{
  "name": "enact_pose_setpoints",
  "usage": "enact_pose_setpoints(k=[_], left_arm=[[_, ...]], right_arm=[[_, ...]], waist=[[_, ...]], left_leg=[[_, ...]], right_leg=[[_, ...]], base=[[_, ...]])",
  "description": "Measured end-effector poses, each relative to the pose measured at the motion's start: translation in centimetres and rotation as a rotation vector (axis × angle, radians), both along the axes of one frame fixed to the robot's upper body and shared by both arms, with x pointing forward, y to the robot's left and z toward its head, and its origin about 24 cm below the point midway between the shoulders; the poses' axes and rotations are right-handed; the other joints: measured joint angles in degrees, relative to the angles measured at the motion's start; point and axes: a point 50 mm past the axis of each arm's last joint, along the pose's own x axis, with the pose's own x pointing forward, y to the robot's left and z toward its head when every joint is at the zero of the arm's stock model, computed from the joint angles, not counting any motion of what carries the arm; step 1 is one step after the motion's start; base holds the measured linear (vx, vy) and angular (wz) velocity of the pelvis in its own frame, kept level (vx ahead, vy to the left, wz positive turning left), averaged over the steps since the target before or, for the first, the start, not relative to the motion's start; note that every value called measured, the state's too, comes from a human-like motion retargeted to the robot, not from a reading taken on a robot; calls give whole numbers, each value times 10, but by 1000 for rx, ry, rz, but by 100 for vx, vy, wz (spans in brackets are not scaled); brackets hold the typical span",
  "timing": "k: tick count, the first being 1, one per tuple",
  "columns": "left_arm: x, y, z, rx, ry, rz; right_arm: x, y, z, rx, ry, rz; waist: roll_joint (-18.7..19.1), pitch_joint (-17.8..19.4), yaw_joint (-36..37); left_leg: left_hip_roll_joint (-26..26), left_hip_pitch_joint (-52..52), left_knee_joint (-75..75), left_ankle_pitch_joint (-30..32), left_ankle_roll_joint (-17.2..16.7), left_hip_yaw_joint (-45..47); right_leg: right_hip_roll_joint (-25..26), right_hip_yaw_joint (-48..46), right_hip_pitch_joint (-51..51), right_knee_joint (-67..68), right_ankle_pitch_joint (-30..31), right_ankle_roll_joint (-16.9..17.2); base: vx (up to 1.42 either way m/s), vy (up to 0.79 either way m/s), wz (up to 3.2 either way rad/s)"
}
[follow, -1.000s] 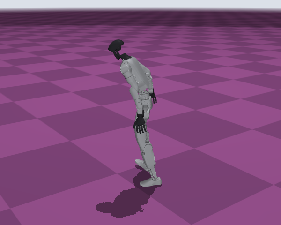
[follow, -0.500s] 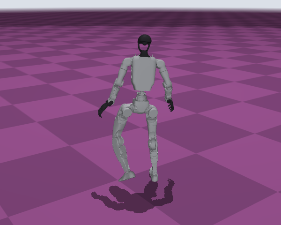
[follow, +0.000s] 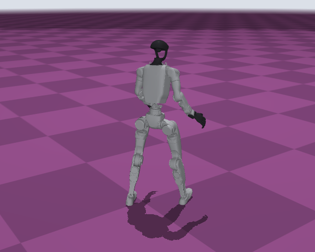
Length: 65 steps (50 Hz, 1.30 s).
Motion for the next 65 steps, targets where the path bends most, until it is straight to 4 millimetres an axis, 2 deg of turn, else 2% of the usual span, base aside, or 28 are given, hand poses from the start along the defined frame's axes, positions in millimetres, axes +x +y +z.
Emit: enact_pose_setpoints(k=[2,4,7,12,14,17,20,23,25,27,30,31,33,36,38,40,42,46,48,50,52,55,58,60,62,65], left_arm=[[13,-11,12,61,-47,-48],[20,-21,20,107,-85,-94],[28,-35,31,153,-137,-144],[34,-54,37,171,-158,-191],[33,-60,35,188,-147,-236],[30,-64,25,127,-106,-251],[22,-59,7,164,-7,-291],[7,-51,-14,143,85,-258],[-7,-40,-29,149,164,-217],[-21,-33,-40,117,210,-160],[-49,-15,-60,109,317,-93],[-60,-10,-67,103,360,-58],[-85,0,-82,147,455,1],[-139,5,-108,152,641,45],[-167,6,-119,109,737,88],[-192,4,-127,67,829,109],[-213,9,-131,36,876,190],[-244,16,-134,24,960,241],[-259,15,-135,21,1010,193],[-268,18,-135,-9,1004,249],[-280,22,-133,-54,988,284],[-278,25,-131,-78,954,302],[-278,29,-130,-65,964,280],[-274,31,-130,-56,968,255],[-270,37,-129,-55,965,304],[-258,43,-128,-11,971,269]], right_arm=[[-1,4,-2,-3,9,3],[-2,5,-5,-18,30,33],[1,4,-5,-58,47,75],[8,-1,1,-101,35,93],[10,-3,4,-103,16,86],[10,-5,4,-89,15,84],[7,-10,2,-98,38,85],[2,-16,1,-122,51,75],[0,-17,1,-131,69,97],[4,-18,4,-162,51,83],[11,-12,7,-169,38,124],[13,-9,8,-174,33,132],[16,-3,8,-144,28,132],[12,7,3,-112,52,170],[16,11,5,-121,56,219],[19,13,11,-155,50,278],[30,23,10,-139,33,290],[46,40,17,-141,-18,362],[43,42,20,-142,-32,409],[48,48,16,-126,-10,431],[44,54,11,-142,3,487],[38,52,4,-116,31,473],[18,49,-10,-86,102,436],[3,48,-19,-67,142,397],[-9,50,-34,7,214,330],[-38,52,-51,98,305,276]], waist=[[5,2,12],[10,2,20],[20,2,26],[34,-11,24],[37,-19,9],[38,-36,-12],[45,-54,-26],[53,-57,-29],[49,-52,-14],[49,-31,-3],[46,3,28],[49,12,45],[59,29,77],[61,33,119],[59,38,143],[63,46,164],[53,50,177],[52,61,210],[64,59,231],[73,58,242],[70,44,259],[72,44,286],[59,28,311],[56,25,308],[39,14,289],[31,-5,253]], left_leg=[[3,6,-22,6,-19,20],[9,9,-25,6,-24,43],[17,9,-26,9,-31,80],[25,13,-42,14,-22,137],[25,12,-38,13,-16,154],[28,10,-23,1,-1,182],[20,22,-41,9,-13,206],[27,30,-5,12,-6,232],[45,28,62,8,26,262],[61,29,131,23,46,260],[121,-6,322,49,90,229],[127,-36,370,72,93,189],[115,-97,447,106,80,94],[56,-170,484,116,34,-7],[50,-197,469,108,34,3],[72,-212,438,95,53,53],[80,-220,375,87,58,104],[54,-231,172,123,32,161],[47,-243,74,144,11,179],[31,-240,-42,171,-32,187],[24,-244,-95,161,-53,195],[8,-223,-136,168,-79,178],[5,-209,-122,178,-56,162],[4,-191,-102,175,-43,152],[-7,-162,-107,169,-28,144],[4,-146,-47,116,-17,123]], right_leg=[[-18,-109,6,-12,-8,-22],[-33,-208,8,2,-19,-23],[-39,-292,12,17,-14,-27],[-22,-284,-18,111,-42,-28],[0,-281,7,87,-47,-47],[19,-269,21,105,-70,-44],[37,-256,43,75,-86,-43],[49,-237,78,9,-67,-54],[36,-215,60,59,-90,-41],[46,-183,117,-29,-59,-67],[46,-141,142,-14,-77,-77],[50,-121,147,-11,-81,-83],[58,-82,160,-15,-83,-96],[50,-41,158,20,-103,-97],[39,-25,156,35,-113,-99],[32,-20,158,47,-125,-105],[24,-23,164,53,-136,-98],[22,-30,177,64,-156,-86],[30,-35,171,95,-173,-83],[45,-40,204,65,-169,-92],[48,-44,192,114,-185,-89],[54,-38,231,94,-168,-104],[49,-27,221,153,-140,-97],[49,-26,246,159,-89,-115],[43,-30,224,243,-34,-115],[47,-38,161,402,42,-121]], base=[[-14,17,-92],[-12,14,-96],[-10,10,-101],[-4,2,-107],[3,-4,-77],[9,-8,-76],[13,-11,-83],[19,-15,-93],[22,-19,-133],[23,-18,-120],[27,-19,-138],[29,-15,-155],[29,-8,-160],[32,-1,-116],[34,0,-63],[36,1,-31],[37,4,-6],[41,9,3],[48,13,9],[52,14,14],[57,16,-3],[65,19,-6],[73,23,-18],[79,28,23],[77,29,33],[74,26,48]])
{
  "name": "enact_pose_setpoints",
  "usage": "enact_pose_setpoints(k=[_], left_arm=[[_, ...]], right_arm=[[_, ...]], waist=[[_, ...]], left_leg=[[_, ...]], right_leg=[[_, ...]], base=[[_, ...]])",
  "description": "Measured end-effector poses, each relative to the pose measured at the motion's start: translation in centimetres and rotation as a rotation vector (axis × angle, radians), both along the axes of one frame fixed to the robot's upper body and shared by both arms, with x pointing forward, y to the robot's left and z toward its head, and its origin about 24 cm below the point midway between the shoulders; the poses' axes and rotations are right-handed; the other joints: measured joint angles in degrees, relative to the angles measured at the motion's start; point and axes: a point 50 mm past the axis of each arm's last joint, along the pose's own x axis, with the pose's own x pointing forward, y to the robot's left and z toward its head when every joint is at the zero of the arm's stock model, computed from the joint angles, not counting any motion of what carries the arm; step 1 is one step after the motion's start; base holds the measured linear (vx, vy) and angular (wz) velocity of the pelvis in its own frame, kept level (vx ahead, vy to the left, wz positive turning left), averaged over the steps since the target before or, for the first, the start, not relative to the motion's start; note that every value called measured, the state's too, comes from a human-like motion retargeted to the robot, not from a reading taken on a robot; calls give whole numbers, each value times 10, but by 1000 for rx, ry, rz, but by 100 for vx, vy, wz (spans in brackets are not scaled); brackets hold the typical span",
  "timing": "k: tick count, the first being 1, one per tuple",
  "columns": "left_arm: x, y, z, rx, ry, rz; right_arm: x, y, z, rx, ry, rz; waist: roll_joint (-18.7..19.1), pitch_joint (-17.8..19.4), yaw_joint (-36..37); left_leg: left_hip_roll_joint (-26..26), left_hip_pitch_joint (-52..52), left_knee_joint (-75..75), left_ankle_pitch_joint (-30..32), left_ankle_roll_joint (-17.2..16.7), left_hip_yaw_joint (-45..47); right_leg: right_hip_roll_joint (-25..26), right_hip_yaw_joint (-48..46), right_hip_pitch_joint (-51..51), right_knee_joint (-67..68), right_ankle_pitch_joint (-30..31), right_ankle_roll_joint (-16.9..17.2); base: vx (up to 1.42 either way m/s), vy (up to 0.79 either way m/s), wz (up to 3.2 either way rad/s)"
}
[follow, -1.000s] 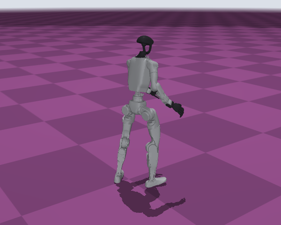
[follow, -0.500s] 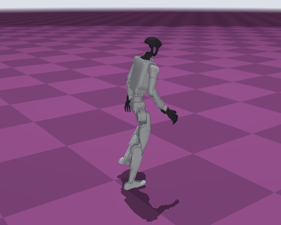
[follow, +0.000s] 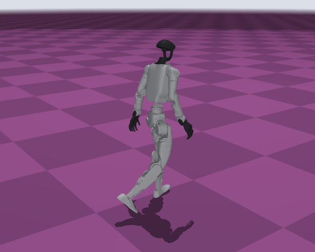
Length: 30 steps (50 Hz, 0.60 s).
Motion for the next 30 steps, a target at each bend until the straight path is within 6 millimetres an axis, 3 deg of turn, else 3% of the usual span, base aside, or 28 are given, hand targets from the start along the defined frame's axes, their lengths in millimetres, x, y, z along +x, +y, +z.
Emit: enact_pose_setpoints(k=[4,9,13,15,18,21,24,28,30], left_arm=[[43,8,5,79,27,-180],[139,9,32,171,-180,-291],[222,-1,76,196,-476,-337],[257,-8,105,211,-627,-350],[298,-19,148,249,-824,-418],[322,-31,181,275,-945,-513],[333,-41,195,281,-976,-615],[329,-48,190,298,-932,-740],[319,-52,177,226,-908,-770]], right_arm=[[-36,-6,-13,-8,107,-113],[-66,-25,-19,-48,196,-127],[-76,-36,-22,-54,244,-194],[-77,-41,-23,-52,268,-231],[-73,-45,-24,-34,276,-278],[-71,-43,-24,-4,287,-282],[-71,-42,-24,32,289,-272],[-72,-47,-23,46,284,-277],[-80,-51,-22,-2,300,-220]], waist=[[2,-21,-57],[21,-24,-137],[21,-22,-186],[10,-22,-208],[-14,-16,-246],[-20,-10,-270],[-10,-21,-284],[2,-42,-301],[1,-53,-300]], left_leg=[[-1,35,18,-32,-16,-35],[1,77,43,-66,-42,-92],[-10,103,59,-92,-48,-116],[-35,120,53,-101,-40,-118],[-77,152,56,-123,-30,-134],[-91,198,50,-143,-29,-147],[-87,228,53,-147,-25,-153],[-86,243,112,-125,-6,-165],[-83,239,172,-86,3,-165]], right_leg=[[3,-26,-96,158,-21,-13],[2,-96,-164,148,-100,-30],[-4,-146,-209,9,-125,-25],[-8,-155,-223,-109,-101,-6],[-16,-161,-214,-328,-17,47],[-16,-183,-214,-438,13,104],[-15,-196,-215,-443,13,115],[-24,-194,-170,-443,56,82],[-51,-192,-177,-352,-2,111]], base=[[66,22,69],[60,15,97],[56,6,58],[56,3,49],[61,-2,65],[68,-6,51],[71,-9,31],[76,-13,32],[79,-16,12]])
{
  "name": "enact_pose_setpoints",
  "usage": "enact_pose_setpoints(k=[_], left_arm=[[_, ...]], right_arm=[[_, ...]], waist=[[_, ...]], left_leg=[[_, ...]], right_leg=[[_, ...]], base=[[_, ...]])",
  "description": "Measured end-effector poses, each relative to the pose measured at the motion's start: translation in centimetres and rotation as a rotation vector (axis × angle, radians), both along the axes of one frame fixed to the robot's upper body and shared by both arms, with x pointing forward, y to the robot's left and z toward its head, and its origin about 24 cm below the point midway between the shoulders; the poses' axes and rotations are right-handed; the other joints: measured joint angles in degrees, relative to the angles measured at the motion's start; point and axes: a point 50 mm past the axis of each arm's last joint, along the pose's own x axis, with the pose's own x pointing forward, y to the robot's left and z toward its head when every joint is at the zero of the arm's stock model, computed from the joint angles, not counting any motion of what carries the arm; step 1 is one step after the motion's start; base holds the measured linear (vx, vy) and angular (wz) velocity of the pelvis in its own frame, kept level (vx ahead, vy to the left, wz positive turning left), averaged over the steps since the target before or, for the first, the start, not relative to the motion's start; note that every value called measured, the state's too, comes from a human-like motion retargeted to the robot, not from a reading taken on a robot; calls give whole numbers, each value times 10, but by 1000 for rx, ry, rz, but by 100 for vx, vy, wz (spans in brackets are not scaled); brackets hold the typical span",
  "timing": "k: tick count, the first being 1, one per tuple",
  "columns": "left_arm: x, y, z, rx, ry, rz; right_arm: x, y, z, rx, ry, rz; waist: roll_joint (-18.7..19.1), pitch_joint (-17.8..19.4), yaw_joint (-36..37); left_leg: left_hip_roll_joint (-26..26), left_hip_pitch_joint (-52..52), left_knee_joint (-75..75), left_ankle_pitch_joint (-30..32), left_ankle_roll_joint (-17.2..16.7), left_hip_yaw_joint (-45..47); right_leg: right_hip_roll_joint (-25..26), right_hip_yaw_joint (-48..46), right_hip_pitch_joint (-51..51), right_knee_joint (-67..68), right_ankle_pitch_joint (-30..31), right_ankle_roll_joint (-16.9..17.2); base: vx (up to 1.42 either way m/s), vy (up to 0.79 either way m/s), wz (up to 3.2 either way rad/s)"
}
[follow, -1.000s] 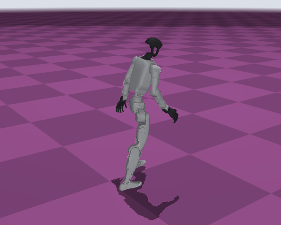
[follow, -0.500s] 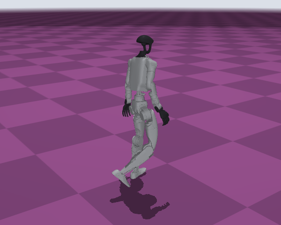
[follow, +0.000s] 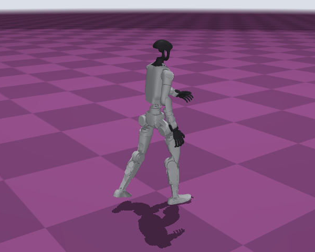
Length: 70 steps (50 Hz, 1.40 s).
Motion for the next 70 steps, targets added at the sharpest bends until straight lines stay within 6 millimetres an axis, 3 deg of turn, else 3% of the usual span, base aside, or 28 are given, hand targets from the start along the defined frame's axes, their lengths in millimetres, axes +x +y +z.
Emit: enact_pose_setpoints(k=[5,7,10,16,19,23,28,30,32,37,41,48,53,58,63,67,70], left_arm=[[-16,-3,-20,81,84,-22],[-15,2,-18,287,48,-39],[-11,11,-11,504,-3,-46],[-2,38,2,731,-17,47],[1,55,8,718,25,136],[-3,86,18,672,78,266],[-10,130,54,686,-18,449],[-12,143,71,736,-96,490],[-16,154,84,879,-126,462],[-4,158,126,1039,-247,431],[7,159,166,1051,-302,440],[29,134,229,834,-527,508],[44,99,239,562,-685,443],[53,61,211,107,-733,359],[50,24,156,-409,-617,270],[42,2,122,-681,-503,176],[29,-1,97,-805,-439,140]], right_arm=[[19,-13,8,-103,-36,34],[40,-16,16,-118,-138,-32],[75,-20,35,-186,-290,-25],[138,-7,90,-167,-677,-9],[161,6,118,-99,-837,42],[177,24,142,-24,-960,120],[185,39,148,-38,-988,189],[179,43,141,-63,-960,207],[163,47,130,-71,-922,234],[133,42,112,-127,-793,407],[120,34,104,-176,-698,573],[125,42,103,-171,-696,590],[149,64,122,-120,-804,634],[170,82,137,-83,-902,600],[179,90,141,-56,-953,497],[198,106,151,-72,-985,553],[217,124,163,-113,-1018,670]], waist=[[29,17,29],[34,33,47],[38,67,74],[15,124,118],[11,141,118],[15,164,110],[-40,207,95],[-74,214,87],[-108,217,58],[-147,219,37],[-159,219,25],[-166,219,37],[-166,219,64],[-148,219,102],[-81,219,156],[-39,219,181],[-23,219,183]], left_leg=[[72,-130,308,113,41,34],[93,-181,386,101,59,51],[107,-240,424,57,72,74],[102,-284,198,28,50,171],[101,-269,-39,64,33,259],[111,-246,-285,150,-25,354],[136,-239,-304,228,-26,417],[132,-250,-303,222,-34,434],[165,-302,-189,162,-28,434],[157,-376,-181,149,-50,440],[159,-431,-179,142,-69,430],[158,-496,-167,122,-75,404],[139,-494,-161,104,-61,381],[119,-464,-143,81,-41,338],[135,-409,-139,68,-49,262],[138,-366,-149,59,-63,186],[123,-331,-158,53,-78,127]], right_leg=[[5,24,32,70,-76,-39],[11,37,48,71,-83,-39],[29,59,95,20,-77,-66],[29,129,100,47,-103,-58],[48,161,90,51,-117,-61],[99,215,82,41,-126,-74],[110,286,75,1,-112,-64],[100,302,62,-20,-100,-43],[84,293,50,-34,-90,-30],[67,275,-9,-77,-35,3],[70,251,-53,-91,4,10],[72,206,-99,-91,34,23],[61,143,-78,-91,37,23],[48,92,-24,-75,32,2],[69,77,-16,92,0,-70],[100,113,-58,250,-65,-94],[108,124,-54,222,-98,-99]], base=[[66,-15,-25],[52,-11,-56],[46,-6,-82],[40,4,-108],[34,12,-108],[32,17,-136],[25,24,-133],[19,29,-75],[17,30,-7],[9,32,-26],[8,28,-11],[13,18,8],[19,10,47],[26,5,94],[33,0,117],[31,-7,171],[32,-14,211]])
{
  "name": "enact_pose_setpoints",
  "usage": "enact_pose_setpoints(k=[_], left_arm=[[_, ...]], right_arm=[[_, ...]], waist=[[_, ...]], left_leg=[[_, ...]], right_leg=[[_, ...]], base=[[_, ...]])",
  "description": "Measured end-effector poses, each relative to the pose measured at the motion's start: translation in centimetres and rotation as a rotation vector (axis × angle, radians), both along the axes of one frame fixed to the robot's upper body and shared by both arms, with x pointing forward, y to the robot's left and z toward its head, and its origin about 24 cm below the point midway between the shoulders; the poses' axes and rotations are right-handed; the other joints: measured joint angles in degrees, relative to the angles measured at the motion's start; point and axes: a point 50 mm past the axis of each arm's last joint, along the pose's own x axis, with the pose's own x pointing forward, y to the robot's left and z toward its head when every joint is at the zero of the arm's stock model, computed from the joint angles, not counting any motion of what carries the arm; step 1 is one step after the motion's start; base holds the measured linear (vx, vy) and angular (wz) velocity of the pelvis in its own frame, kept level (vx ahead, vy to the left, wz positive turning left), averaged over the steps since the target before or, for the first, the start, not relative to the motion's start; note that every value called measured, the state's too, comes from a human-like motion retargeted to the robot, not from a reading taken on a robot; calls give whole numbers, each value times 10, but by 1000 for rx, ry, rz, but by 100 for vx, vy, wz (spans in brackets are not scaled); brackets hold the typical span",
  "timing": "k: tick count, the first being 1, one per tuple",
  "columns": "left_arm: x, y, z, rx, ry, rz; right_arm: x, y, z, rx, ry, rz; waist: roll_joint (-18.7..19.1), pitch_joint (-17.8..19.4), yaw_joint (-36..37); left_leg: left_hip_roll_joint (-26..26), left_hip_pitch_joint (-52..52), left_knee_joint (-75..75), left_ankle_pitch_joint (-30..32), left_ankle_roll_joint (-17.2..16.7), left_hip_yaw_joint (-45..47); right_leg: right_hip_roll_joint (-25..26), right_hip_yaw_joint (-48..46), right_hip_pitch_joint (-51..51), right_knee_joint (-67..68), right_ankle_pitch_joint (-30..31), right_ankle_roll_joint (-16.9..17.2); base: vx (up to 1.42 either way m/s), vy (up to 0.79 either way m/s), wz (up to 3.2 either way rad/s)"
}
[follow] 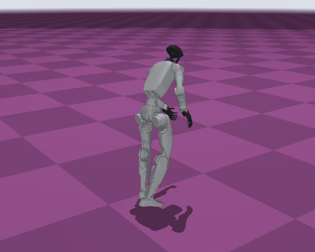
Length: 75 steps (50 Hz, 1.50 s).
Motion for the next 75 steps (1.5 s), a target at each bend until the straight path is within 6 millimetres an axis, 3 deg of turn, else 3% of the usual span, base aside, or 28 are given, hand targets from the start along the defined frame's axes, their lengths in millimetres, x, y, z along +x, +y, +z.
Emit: enact_pose_setpoints(k=[3,6,9,12,18,20,22,25,28,32,35,39,42,45,48,50,53,55,56,58,60,62,63,65,67,69,72,75], left_arm=[[-20,6,-30,-124,44,-12],[-43,17,-63,-222,105,17],[-71,33,-97,-253,197,53],[-104,58,-126,-244,306,107],[-166,127,-146,-121,484,268],[-191,153,-147,-67,538,336],[-222,175,-150,-66,603,432],[-276,206,-153,-76,712,627],[-337,229,-155,-176,845,848],[-405,246,-144,-208,948,1130],[-447,252,-127,-246,944,1346],[-481,262,-97,-212,919,1573],[-489,270,-79,-147,967,1679],[-489,275,-67,-119,933,1749],[-490,268,-76,-114,1003,1796],[-488,251,-103,-136,1103,1797],[-488,215,-144,-156,1291,1770],[-476,192,-170,-155,1380,1721],[-461,177,-187,-144,1431,1659],[-416,149,-215,-116,1456,1537],[-353,127,-230,-116,1386,1435],[-270,112,-225,-158,1225,1357],[-223,100,-215,-173,1139,1283],[-146,96,-172,-249,922,1278],[-74,101,-102,-318,686,1197],[-29,112,-20,-438,447,1159],[6,118,120,-590,60,965],[4,95,254,-639,-329,656]], right_arm=[[18,18,17,-73,-59,78],[35,33,37,-118,-119,128],[46,42,55,-142,-172,170],[52,46,72,-162,-215,228],[51,40,110,-159,-309,354],[46,41,127,-140,-356,409],[39,47,146,-138,-416,479],[28,68,183,-154,-514,630],[15,95,226,-128,-623,751],[-13,139,268,-221,-852,911],[-48,172,294,-265,-1077,1015],[-106,201,319,-309,-1393,1168],[-143,205,324,-364,-1622,1233],[-173,202,322,-363,-1824,1288],[-178,184,315,-313,-1935,1240],[-173,165,303,-223,-1816,1290],[-156,140,284,-91,-1648,1212],[-142,125,269,-27,-1516,1133],[-134,113,261,-28,-1455,1080],[-120,89,244,-57,-1332,974],[-108,64,227,-113,-1219,858],[-95,40,213,-186,-1108,741],[-93,24,213,-207,-1079,677],[-84,0,192,-293,-948,568],[-79,-19,181,-290,-859,472],[-74,-35,156,-294,-722,371],[-69,-59,122,-224,-526,198],[-68,-86,80,-115,-299,-18]], waist=[[2,-3,-4],[-4,-10,4],[-7,-28,32],[-9,-63,71],[-33,-106,160],[-19,-106,179],[-1,-103,195],[20,-97,208],[37,-79,215],[73,-63,232],[98,-56,241],[109,-40,254],[113,-30,268],[104,-5,256],[97,0,230],[108,0,209],[98,0,149],[75,0,87],[75,0,53],[78,0,-16],[78,0,-84],[69,0,-151],[73,0,-175],[82,0,-229],[69,0,-267],[68,0,-309],[53,0,-353],[43,0,-372]], left_leg=[[-32,38,-11,-9,-7,-56],[-66,76,-23,-22,-2,-112],[-84,109,-38,-31,2,-165],[-85,121,-45,-34,7,-218],[-82,111,-40,-19,31,-270],[-55,108,-17,-25,10,-242],[-30,117,-15,-30,37,-216],[-2,116,3,-58,67,-230],[11,121,21,-68,66,-258],[41,134,30,-63,51,-265],[67,147,23,-65,50,-266],[83,160,22,-80,27,-263],[93,171,35,-86,20,-246],[114,180,52,-71,27,-218],[153,181,74,-17,49,-168],[191,181,96,31,68,-114],[237,175,123,110,81,-38],[244,160,123,164,73,-25],[242,150,123,186,69,-38],[233,124,126,227,58,-78],[208,96,140,250,43,-133],[152,68,163,252,25,-196],[121,46,192,234,19,-227],[59,35,213,205,8,-290],[-2,18,248,147,17,-293],[-29,8,271,92,35,-265],[-44,-8,301,4,82,-158],[-56,-34,325,-58,116,-78]], right_leg=[[-22,-7,32,-141,-1,3],[-47,18,46,-255,24,41],[-61,46,52,-282,57,79],[-66,12,59,-244,39,80],[-78,-106,84,-168,-2,67],[-67,-138,92,-123,0,54],[-70,-144,62,-9,15,42],[-96,-111,-37,223,66,73],[-155,-97,-100,340,70,93],[-249,-149,-111,267,38,52],[-268,-185,-89,78,46,46],[-283,-220,-70,-190,74,94],[-300,-264,-86,-295,85,121],[-298,-289,-112,-312,133,115],[-270,-256,-145,-284,205,83],[-238,-234,-182,-228,211,62],[-174,-209,-227,-185,200,38],[-134,-193,-248,-193,196,23],[-119,-188,-254,-200,192,17],[-93,-178,-267,-217,187,5],[-75,-161,-287,-231,180,3],[-78,-135,-320,-221,170,14],[-92,-126,-367,-149,139,38],[-61,-96,-336,-251,174,27],[-70,-71,-374,-189,147,55],[-48,-45,-323,-287,182,40],[-46,-12,-292,-312,185,47],[-47,17,-263,-313,173,53]], base=[[35,-18,224],[38,-22,214],[42,-25,182],[44,-28,167],[40,-28,177],[31,-21,168],[27,-17,137],[26,-19,111],[27,-25,84],[27,-32,48],[30,-41,36],[34,-53,25],[36,-63,-8],[36,-71,-26],[37,-76,-60],[37,-75,-116],[40,-70,-132],[42,-56,-109],[43,-44,-90],[42,-34,-80],[42,-23,-84],[43,-10,-87],[45,-4,-101],[43,-6,-121],[43,-1,-126],[44,-2,-109],[43,2,-103],[45,5,-105]])
